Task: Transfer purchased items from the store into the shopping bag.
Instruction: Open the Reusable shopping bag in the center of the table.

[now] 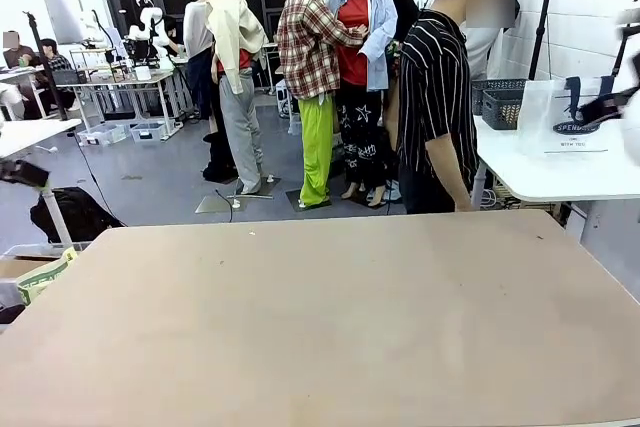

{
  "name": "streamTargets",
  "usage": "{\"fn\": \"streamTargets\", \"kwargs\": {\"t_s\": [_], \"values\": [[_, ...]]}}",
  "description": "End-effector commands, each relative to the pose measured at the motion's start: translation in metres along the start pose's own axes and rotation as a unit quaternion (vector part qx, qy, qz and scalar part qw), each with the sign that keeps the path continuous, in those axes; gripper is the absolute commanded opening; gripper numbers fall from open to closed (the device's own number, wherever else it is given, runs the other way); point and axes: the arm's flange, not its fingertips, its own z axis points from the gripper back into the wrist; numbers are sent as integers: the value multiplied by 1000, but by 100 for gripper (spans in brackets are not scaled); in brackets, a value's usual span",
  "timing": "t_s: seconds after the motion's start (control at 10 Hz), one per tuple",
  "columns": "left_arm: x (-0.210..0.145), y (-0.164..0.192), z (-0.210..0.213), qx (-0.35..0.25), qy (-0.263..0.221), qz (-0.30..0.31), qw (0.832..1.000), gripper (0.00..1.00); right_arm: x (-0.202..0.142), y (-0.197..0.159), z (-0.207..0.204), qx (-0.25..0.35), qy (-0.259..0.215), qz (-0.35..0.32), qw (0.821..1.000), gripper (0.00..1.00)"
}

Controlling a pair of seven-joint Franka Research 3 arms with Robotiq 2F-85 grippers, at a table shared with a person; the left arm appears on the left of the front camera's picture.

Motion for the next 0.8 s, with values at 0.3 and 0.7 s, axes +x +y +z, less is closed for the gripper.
{"fn": "streamTargets", "kwargs": {"t_s": [0.3, 0.7], "values": [[-106, 17, 2, 9, 42, 129, 991, 100, -111, -59, -4, -32, 41, -149, 988, 100], [-35, 53, -17, 7, 52, 119, 991, 100, -50, -94, -25, -38, 52, -141, 988, 100]]}}
